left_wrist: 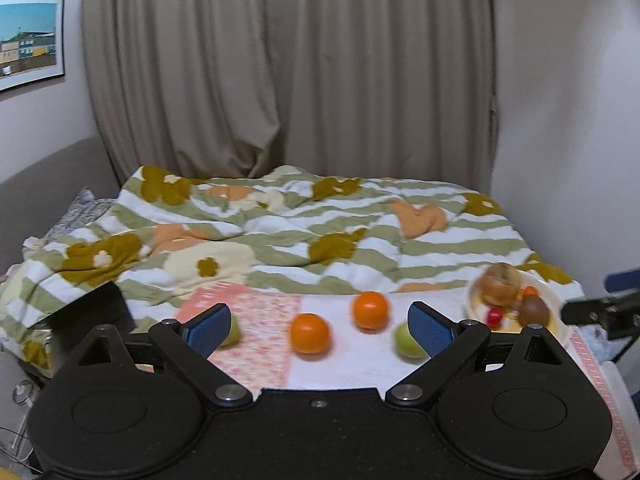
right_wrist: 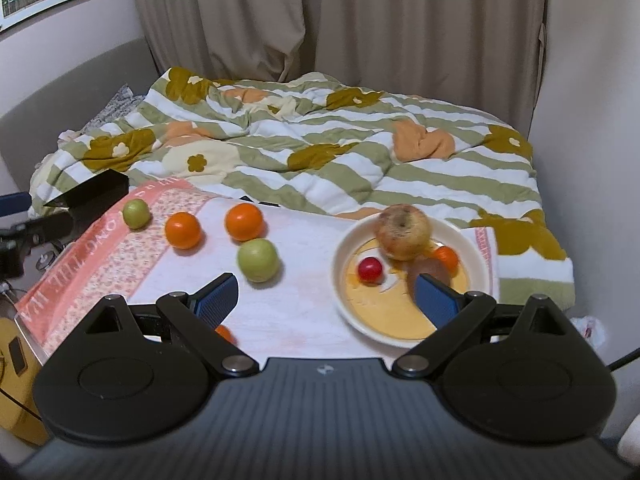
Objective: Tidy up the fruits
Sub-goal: 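Move the left gripper to a green apple while the right moves to a red tomato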
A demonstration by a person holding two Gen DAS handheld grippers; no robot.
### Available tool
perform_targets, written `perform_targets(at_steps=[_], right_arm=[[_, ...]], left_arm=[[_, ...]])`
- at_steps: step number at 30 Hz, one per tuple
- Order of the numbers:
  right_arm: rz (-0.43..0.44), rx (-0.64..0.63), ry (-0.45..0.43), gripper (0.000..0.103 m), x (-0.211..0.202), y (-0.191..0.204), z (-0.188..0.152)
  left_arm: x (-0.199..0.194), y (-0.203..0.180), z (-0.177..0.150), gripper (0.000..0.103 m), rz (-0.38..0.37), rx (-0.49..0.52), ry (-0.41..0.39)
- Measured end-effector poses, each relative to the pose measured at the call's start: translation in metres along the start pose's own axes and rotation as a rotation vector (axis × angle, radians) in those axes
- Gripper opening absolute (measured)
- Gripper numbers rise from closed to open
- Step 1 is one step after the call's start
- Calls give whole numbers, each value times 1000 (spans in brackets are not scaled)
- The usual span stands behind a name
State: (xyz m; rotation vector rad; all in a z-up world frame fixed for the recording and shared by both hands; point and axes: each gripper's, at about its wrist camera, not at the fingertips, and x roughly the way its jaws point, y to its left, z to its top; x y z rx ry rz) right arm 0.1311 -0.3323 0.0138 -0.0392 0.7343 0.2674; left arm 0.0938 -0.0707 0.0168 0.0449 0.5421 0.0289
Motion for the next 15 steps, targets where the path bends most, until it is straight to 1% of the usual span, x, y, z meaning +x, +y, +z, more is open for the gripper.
perform_targets(at_steps=[4, 9, 15], right_arm=[[-39, 51, 10, 103, 5, 31, -5], [-94, 148, 26, 103, 13, 71, -13], [-164, 191, 48, 103, 31, 121, -21]], left_arm=[[6, 37, 2, 98, -23, 12, 5], [17, 78, 2, 98, -69, 39, 7], [48, 121, -2, 98, -140, 67, 34]])
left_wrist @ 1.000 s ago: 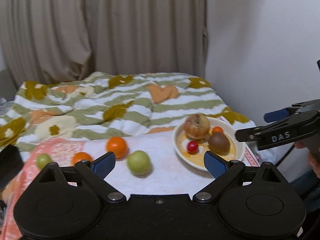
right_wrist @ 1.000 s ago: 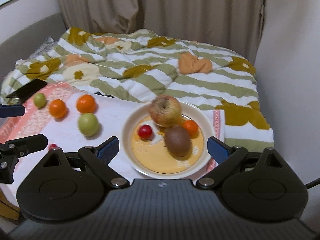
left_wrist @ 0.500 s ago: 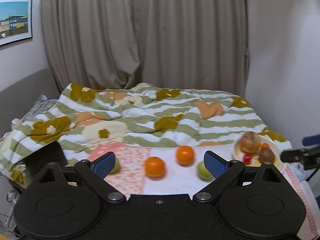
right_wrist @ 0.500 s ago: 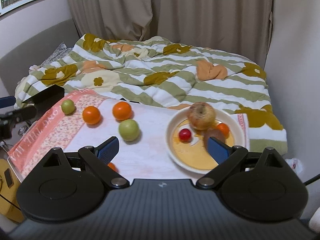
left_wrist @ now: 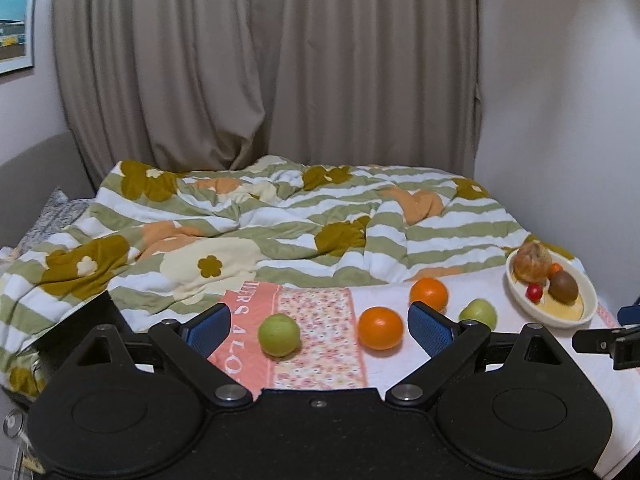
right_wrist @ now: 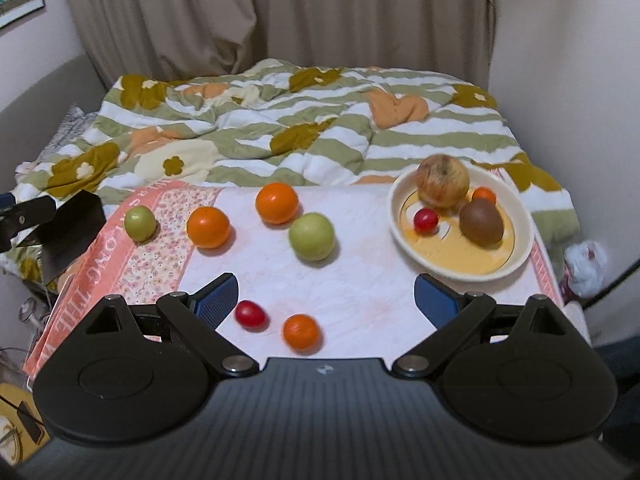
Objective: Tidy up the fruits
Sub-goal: 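Move the left gripper to a green apple while the right moves to a red tomato, then grasp the green apple with the left gripper while the right grasps the red tomato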
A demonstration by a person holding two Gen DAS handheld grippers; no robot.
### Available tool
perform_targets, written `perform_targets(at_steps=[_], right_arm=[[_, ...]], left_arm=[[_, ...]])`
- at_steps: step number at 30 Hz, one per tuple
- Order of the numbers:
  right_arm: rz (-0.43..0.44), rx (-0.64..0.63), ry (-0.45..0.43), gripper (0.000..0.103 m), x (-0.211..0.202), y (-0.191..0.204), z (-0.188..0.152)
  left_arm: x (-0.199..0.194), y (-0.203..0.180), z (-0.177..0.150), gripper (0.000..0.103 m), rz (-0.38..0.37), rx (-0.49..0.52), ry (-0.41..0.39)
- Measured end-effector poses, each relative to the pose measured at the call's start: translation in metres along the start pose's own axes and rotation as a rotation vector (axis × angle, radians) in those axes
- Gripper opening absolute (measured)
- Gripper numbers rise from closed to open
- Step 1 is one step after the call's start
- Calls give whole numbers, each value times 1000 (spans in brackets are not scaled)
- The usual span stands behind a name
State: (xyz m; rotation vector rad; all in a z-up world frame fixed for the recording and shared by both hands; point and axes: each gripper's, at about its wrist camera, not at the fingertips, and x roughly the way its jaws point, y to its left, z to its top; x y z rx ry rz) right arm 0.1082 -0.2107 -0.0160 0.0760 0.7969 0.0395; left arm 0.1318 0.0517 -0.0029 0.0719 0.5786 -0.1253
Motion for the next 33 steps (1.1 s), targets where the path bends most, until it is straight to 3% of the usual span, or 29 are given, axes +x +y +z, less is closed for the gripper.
perform_targets(at_steps=[11, 22, 28, 33], right_arm=[[-81, 100, 70, 103, 46, 72, -27], [-136, 138, 134, 102, 105, 93, -49], [-132, 155, 165, 84, 129, 96, -52], [-147, 149, 166, 80, 140, 99, -50]], left_arm=[[71, 56, -7, 97, -91, 47, 80], [137, 72, -17, 94, -129, 76, 174], [164, 72, -24, 85, -147, 68, 223], [183, 68, -27, 76, -167, 68, 256]])
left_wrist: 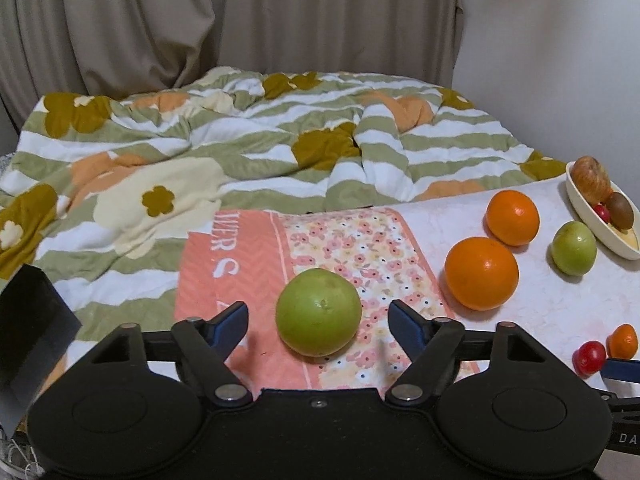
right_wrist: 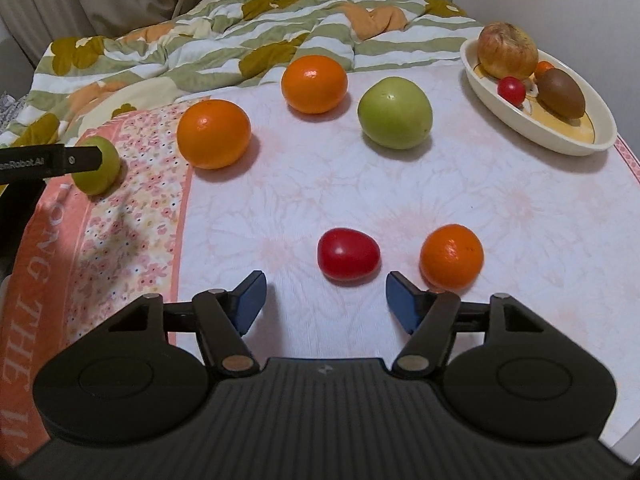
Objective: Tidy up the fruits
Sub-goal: 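Grasp the green apple with the left gripper while the right grasps the red tomato, then carry the green apple into the bowl and open the left gripper while the right carries the tomato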
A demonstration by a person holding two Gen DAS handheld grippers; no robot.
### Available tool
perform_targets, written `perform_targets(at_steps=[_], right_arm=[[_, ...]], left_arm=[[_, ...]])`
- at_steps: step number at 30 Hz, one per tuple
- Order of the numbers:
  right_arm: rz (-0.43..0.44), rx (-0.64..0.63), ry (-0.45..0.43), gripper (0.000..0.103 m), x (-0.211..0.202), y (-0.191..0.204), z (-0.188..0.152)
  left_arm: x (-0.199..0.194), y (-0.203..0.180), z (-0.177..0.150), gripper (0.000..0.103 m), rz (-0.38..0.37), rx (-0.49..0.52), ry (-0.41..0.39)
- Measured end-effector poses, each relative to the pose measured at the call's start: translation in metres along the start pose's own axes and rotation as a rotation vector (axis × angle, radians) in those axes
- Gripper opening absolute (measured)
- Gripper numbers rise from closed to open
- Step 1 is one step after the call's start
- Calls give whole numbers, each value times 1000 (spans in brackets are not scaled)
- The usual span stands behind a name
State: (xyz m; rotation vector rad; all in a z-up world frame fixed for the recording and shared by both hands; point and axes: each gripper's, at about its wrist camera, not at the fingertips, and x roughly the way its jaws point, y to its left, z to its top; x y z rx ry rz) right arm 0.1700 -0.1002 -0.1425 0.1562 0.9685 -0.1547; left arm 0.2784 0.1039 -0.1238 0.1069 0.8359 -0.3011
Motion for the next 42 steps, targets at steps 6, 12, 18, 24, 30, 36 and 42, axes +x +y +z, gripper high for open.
perform_targets(at_steps=[6, 12, 18, 24, 30, 36, 42], right_arm=[[-31, -18, -17, 73, 7, 5, 6], [-46, -17, -22, 67, 7, 4, 7], [-55, -19, -27, 63, 7, 4, 8], [-57, -27, -31, 51, 6, 3, 8], [-39, -41, -35, 51, 0, 5, 5], [-25, -61, -62, 51, -17, 5, 3], [-12, -75, -100, 51, -43, 0, 1]], left_arm=[[14, -2, 3, 69, -12, 6, 15], [18, 3, 5, 57, -2, 4, 16], [17, 4, 3, 57, -9, 6, 11], [8, 5, -3, 57, -16, -14, 17], [-13, 3, -12, 57, -20, -29, 2], [-40, -4, -17, 57, -23, -41, -33], [-72, -11, -21, 57, -14, -55, -76]])
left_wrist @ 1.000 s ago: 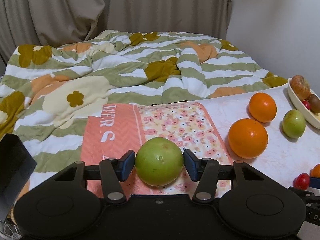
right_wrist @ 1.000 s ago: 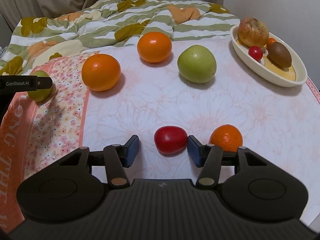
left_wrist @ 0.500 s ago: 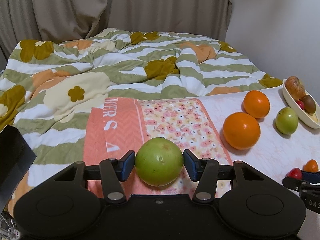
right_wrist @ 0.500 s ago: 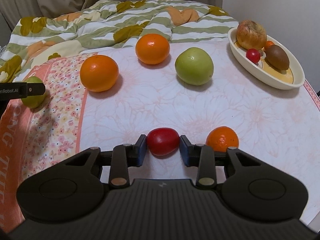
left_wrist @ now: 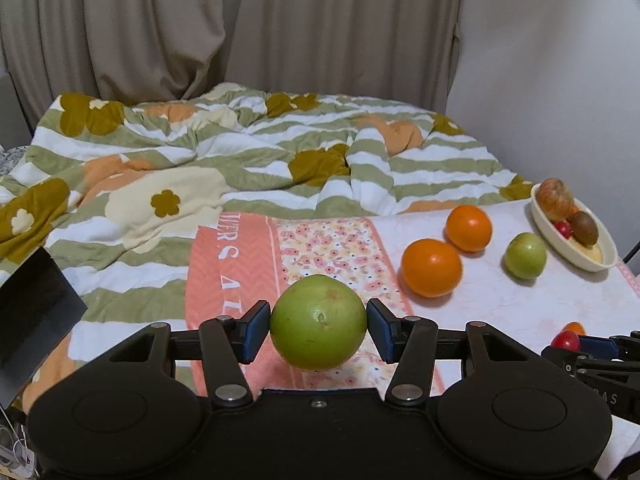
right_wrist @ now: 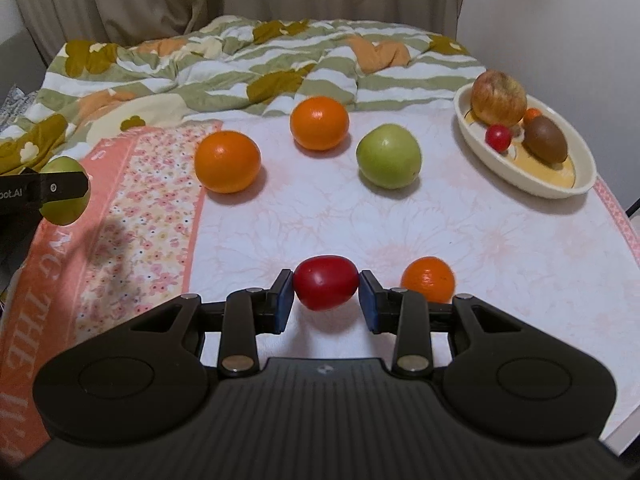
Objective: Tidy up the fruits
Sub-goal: 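Carry the green apple into the bowl and open the left gripper while the right carries the tomato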
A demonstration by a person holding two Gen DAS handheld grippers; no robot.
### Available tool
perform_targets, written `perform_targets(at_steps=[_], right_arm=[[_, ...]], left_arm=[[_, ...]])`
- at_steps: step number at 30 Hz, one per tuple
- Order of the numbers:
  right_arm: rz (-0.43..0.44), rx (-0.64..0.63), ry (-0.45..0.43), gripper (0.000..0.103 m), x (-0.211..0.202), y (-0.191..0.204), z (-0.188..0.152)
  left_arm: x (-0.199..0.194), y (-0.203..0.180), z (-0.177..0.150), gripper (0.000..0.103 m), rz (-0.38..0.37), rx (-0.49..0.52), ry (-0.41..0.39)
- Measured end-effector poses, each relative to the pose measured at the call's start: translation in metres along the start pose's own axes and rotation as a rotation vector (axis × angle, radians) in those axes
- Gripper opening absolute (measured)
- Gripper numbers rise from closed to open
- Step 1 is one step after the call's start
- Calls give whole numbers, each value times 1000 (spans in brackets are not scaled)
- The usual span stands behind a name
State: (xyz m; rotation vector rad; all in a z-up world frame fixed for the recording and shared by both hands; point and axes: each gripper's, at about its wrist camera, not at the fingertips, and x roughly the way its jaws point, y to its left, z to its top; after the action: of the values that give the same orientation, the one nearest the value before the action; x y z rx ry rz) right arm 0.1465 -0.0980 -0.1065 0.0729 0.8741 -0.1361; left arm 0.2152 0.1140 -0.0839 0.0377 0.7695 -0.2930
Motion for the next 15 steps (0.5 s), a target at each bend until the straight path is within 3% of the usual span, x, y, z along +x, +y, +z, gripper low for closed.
perform_targets(at_steps=[8, 15], right_arm=[[12, 4, -58, 51, -40, -23, 3], [53, 11, -100, 51, -65, -64, 7]], left_arm=[[-47, -20, -3, 57, 35, -28, -48], [-78, -62, -5, 57, 71, -31, -82]])
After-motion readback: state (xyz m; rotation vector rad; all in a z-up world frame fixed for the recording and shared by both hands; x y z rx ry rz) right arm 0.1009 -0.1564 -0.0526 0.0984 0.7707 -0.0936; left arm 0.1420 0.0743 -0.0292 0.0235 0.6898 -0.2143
